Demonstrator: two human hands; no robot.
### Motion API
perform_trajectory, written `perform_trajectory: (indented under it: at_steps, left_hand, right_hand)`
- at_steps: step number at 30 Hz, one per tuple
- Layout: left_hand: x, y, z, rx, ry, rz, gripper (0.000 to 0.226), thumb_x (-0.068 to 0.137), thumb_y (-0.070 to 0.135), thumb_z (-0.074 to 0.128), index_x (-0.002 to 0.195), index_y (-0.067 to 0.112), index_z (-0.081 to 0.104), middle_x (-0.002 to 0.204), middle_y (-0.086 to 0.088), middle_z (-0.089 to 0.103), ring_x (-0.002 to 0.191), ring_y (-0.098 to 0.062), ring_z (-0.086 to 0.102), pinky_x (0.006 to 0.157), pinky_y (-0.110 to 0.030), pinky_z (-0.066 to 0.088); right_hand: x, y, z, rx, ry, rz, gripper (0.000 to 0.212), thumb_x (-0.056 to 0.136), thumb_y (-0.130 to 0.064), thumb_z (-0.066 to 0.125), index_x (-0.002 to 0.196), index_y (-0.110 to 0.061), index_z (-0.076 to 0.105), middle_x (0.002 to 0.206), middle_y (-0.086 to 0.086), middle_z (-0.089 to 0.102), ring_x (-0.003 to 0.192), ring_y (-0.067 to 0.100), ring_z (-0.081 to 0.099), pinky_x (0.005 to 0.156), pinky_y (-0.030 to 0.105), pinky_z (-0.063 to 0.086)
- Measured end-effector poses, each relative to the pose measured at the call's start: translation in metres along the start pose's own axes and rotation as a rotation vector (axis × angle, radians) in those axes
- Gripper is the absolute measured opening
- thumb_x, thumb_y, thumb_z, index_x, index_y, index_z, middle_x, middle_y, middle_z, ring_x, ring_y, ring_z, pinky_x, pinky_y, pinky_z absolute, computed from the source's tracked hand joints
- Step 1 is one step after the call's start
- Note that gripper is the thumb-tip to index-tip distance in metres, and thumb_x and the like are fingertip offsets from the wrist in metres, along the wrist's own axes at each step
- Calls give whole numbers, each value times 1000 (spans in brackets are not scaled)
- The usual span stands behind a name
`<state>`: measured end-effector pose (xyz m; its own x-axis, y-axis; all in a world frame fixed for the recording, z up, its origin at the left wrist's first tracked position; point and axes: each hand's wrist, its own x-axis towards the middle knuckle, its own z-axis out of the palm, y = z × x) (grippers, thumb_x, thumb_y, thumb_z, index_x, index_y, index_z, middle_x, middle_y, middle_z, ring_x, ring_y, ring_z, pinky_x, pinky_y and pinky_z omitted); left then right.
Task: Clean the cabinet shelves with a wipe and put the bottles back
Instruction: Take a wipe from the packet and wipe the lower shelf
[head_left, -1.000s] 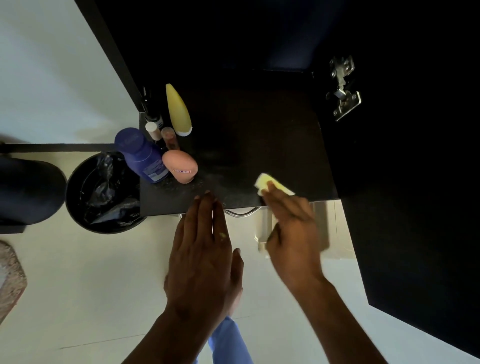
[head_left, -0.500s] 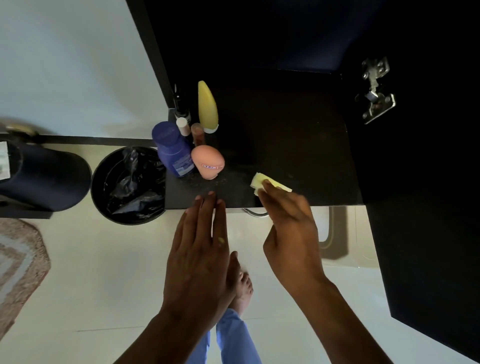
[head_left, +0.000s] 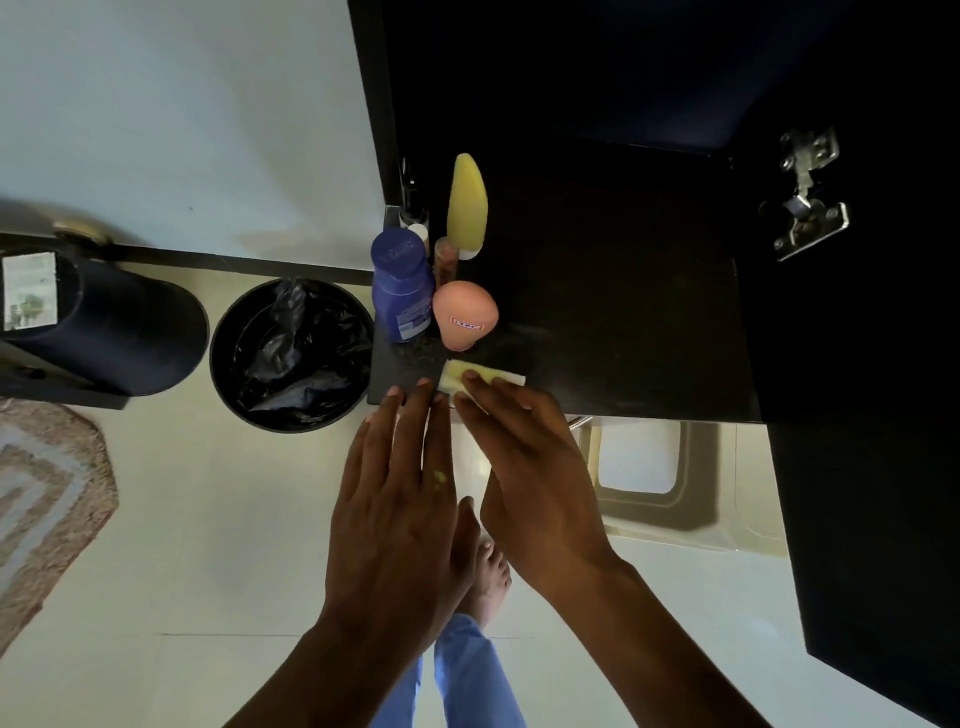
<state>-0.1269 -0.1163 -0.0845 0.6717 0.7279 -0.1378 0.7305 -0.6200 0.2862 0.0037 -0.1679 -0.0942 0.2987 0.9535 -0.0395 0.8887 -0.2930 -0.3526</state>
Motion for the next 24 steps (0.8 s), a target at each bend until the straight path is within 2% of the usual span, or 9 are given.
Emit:
perform_trajectory:
  at_steps: [4, 7, 11, 14, 18, 21, 24]
  left_hand:
    - [-3, -14, -1, -35, 52, -32, 89, 86, 37, 74, 157, 1, 33, 164, -18, 35, 153, -35, 32, 120, -53, 38]
    - [-3, -26, -5, -65, 77, -89, 83, 90, 40, 62, 156, -1, 33, 164, -18, 35, 154, -33, 29, 121, -51, 34]
    - [-2, -36, -6, -66, 66, -123, 84, 90, 44, 60, 157, 1, 32, 164, -16, 34, 156, -31, 27, 122, -50, 33]
    - [1, -32, -7, -43, 56, -76, 85, 87, 34, 70, 156, 0, 34, 164, -17, 34, 155, -33, 26, 122, -52, 34]
    - [1, -17, -9, -7, 33, -12, 87, 82, 31, 73, 155, 2, 37, 164, -18, 33, 154, -35, 28, 122, -52, 34]
    - [0, -7, -7, -21, -4, 2, 90, 81, 33, 73, 156, 3, 35, 165, -17, 32, 154, -34, 28, 121, -52, 35]
    - [1, -2, -3, -40, -3, 8, 90, 80, 34, 75, 156, 2, 37, 163, -18, 36, 152, -35, 32, 117, -53, 40]
  right_hand:
    - [10, -14, 5, 70, -38, -57, 79, 62, -6, 89, 136, -7, 61, 147, 6, 56, 137, 25, 51, 114, 37, 40]
    - [21, -26, 7, 173, -85, -103, 75, 72, 0, 77, 143, -8, 54, 154, 5, 49, 143, 25, 42, 117, 39, 40]
    - [28, -33, 10, 191, -55, -138, 64, 80, 0, 73, 141, -6, 56, 151, 6, 52, 142, 25, 43, 117, 37, 40]
    - [25, -25, 6, 172, -58, -117, 66, 77, -3, 73, 141, -9, 57, 150, 4, 53, 141, 23, 45, 114, 38, 43]
    - [15, -3, -8, 84, 45, -68, 57, 79, 0, 50, 132, -11, 65, 142, 2, 60, 132, 21, 55, 112, 34, 44]
    - [7, 21, -16, 61, 85, 55, 57, 79, 6, 59, 132, -14, 66, 140, 2, 61, 130, 22, 55, 109, 35, 48]
    - [6, 39, -20, 50, 110, 174, 57, 81, 5, 67, 134, -15, 65, 141, 4, 60, 132, 24, 54, 112, 31, 41]
